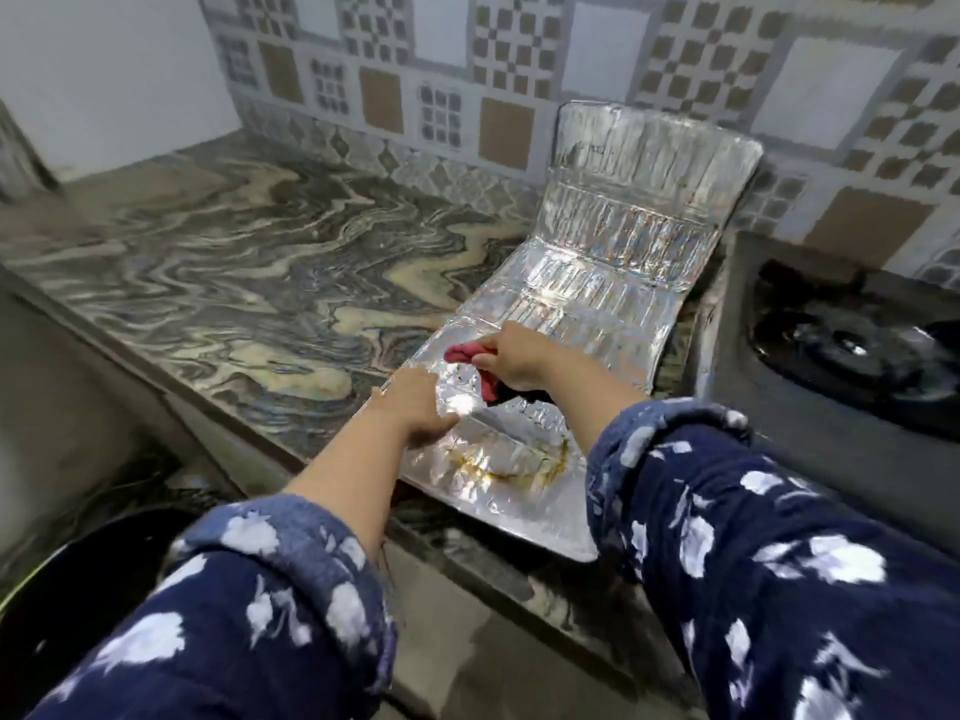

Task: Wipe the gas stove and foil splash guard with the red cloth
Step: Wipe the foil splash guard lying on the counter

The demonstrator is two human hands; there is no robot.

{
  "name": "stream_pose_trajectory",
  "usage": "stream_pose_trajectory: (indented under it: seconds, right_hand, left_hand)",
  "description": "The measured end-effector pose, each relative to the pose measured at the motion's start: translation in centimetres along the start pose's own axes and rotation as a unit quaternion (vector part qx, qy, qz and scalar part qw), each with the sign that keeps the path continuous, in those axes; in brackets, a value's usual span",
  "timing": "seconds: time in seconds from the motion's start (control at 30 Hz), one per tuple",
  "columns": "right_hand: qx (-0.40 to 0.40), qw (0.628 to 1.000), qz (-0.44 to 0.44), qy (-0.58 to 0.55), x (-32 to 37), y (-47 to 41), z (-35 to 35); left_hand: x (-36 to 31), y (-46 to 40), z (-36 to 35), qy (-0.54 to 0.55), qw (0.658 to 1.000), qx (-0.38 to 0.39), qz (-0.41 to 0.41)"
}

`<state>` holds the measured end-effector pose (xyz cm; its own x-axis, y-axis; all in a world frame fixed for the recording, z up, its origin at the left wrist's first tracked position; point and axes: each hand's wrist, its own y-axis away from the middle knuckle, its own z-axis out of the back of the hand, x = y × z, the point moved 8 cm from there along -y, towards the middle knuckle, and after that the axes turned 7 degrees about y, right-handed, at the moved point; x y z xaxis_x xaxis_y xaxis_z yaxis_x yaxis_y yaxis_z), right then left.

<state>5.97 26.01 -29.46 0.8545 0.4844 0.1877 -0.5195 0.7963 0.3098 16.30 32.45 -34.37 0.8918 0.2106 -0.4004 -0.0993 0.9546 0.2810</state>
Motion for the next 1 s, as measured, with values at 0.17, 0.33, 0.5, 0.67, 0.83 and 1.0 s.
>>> stream_pose_trajectory:
  seconds: [0.17,0.33,0.5,0.67,0.83,1.0]
  right_hand:
    - [0.008,0.999,0.030,0.033,3.5,-1.0,-7.3]
    - [-0.058,0.973,0.156,0.158,6.6,0.6,-11.4]
    - [-0.065,0.966,0.207,0.140,6.6,-0.8,-13.0]
    - [-0.089,0.981,0.132,0.113,4.5,-4.8,-11.3]
    - [-0.084,0.991,-0.006,0.103,-0.6,-8.6,-9.0]
    - [-0.043,0.995,-0.008,0.089,0.2,-8.9,-8.9]
  left_hand:
    - [5.2,2.4,-3.0,-0.025,0.999,0.011,0.040]
    - [8.6,4.2,-5.2,-0.075,0.993,0.039,0.078]
    - [8.8,4.2,-5.7,-0.054,0.994,0.039,0.084]
    - [8.9,3.9,-6.1,-0.048,0.991,0.073,0.100]
    - [9.1,4.0,-6.2,-0.050,0.990,0.081,0.101]
    - [8.9,3.9,-6.2,-0.047,0.990,0.080,0.102]
